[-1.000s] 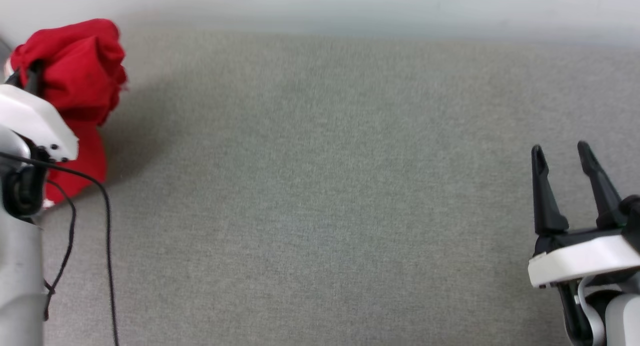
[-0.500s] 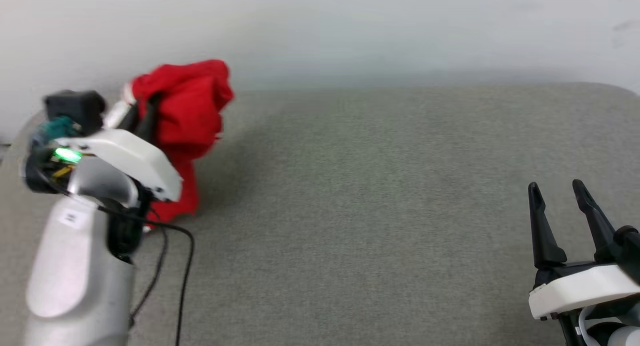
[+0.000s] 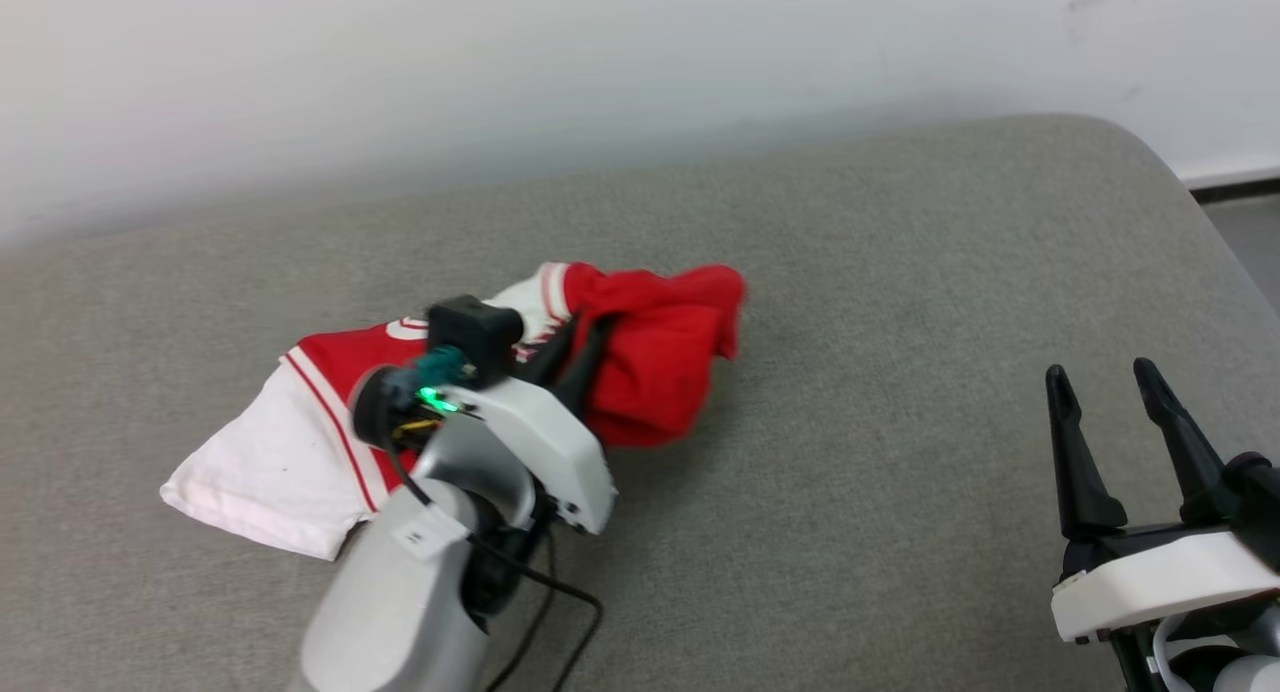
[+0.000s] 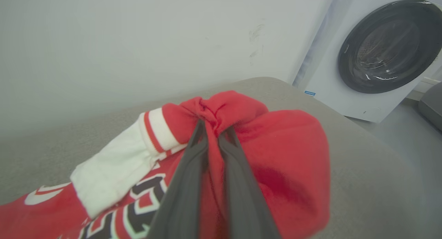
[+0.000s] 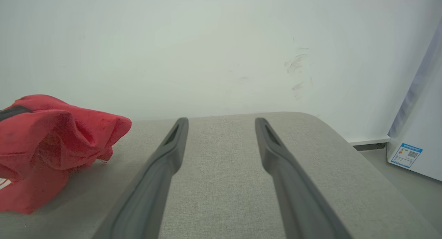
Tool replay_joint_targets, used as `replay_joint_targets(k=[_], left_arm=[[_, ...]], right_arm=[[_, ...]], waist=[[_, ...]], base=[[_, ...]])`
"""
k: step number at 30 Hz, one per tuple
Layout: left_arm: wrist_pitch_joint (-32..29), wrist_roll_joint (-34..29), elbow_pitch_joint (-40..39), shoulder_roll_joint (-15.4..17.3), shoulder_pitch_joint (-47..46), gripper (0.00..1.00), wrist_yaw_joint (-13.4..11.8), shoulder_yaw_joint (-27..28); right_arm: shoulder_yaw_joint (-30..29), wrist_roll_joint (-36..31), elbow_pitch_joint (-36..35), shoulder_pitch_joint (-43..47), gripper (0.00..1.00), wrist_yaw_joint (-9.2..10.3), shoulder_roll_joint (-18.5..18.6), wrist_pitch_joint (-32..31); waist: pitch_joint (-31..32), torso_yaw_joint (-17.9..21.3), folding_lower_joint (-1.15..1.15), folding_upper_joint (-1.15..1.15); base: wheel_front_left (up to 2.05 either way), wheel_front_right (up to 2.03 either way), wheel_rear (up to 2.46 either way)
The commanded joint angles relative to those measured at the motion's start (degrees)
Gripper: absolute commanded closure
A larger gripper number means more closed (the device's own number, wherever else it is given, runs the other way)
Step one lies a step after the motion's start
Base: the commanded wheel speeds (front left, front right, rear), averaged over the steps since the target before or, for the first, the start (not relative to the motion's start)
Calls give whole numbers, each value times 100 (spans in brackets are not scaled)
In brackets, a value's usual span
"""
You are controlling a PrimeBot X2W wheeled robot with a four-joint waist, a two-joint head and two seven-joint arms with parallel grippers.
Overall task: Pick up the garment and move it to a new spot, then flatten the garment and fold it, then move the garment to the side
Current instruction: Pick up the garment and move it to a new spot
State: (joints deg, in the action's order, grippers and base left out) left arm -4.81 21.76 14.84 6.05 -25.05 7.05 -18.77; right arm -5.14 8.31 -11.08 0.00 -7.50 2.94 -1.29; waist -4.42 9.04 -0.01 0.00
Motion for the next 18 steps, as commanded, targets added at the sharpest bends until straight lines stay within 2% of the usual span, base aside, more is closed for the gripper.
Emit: replay_joint_targets(k=[1,9,18], left_arm=[[111,-4,33,-68,67,100,24,-188],[600,-61,307,-260,131,100,36,-1136],[1070,-76,734,-308,215,100,41,-1875]], right_arm=[[15,38,-25,-64,0,2,-7,39],[45,141,90,-229,0,2,-7,179],[66,143,219,-356,0,2,-7,264]], waist=[[-170,150,1,0],[-581,311,1,0],[-720,221,1,0]], base=[[0,0,0],[0,0,0],[0,0,0]])
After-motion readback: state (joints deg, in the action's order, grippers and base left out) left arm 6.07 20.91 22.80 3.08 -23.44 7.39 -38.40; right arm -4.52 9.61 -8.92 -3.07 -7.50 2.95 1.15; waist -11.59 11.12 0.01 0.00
